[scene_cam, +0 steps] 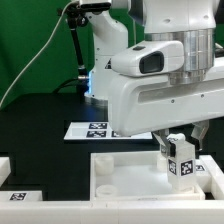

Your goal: Assemble one leg

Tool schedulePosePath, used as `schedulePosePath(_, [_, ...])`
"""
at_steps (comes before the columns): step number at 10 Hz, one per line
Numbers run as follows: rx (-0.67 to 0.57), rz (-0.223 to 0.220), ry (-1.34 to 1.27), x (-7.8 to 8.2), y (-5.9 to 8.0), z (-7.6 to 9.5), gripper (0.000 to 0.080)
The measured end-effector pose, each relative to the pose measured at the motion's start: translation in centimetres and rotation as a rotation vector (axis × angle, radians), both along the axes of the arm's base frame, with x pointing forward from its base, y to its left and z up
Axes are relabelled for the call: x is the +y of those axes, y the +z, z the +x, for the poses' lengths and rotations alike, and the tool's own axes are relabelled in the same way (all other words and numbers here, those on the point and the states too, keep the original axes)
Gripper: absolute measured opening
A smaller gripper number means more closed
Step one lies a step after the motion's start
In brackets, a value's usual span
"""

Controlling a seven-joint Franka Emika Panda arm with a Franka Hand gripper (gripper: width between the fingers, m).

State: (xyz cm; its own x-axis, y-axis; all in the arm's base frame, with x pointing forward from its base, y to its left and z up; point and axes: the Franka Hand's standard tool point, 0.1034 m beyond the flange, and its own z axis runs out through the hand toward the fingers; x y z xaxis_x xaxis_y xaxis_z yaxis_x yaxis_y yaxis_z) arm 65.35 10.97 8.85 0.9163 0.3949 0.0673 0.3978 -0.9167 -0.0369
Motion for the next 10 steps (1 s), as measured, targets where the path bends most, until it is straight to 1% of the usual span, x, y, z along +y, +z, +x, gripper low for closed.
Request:
schedulePosePath(2, [0.001,0.001,-0.023,0.04,-0.01,0.0,0.0282])
schedulePosePath(3, [0.002,0.007,-0.12,0.19,-0.04,0.06,0.0282])
schedulePosePath(4, [0.001,0.016,-0.282,0.17,-0.08,0.14,0.0282])
schedulePosePath(6, [0.006,0.037,-0.513,-0.03,-0.09,0.2,0.0282])
schedulePosePath(9, [0.035,0.054,-0.95,-0.15,-0.14,0.13,0.0282])
schedulePosePath(10, [0.053,0.058,-1.049,-0.15,-0.14,0.04,0.0282])
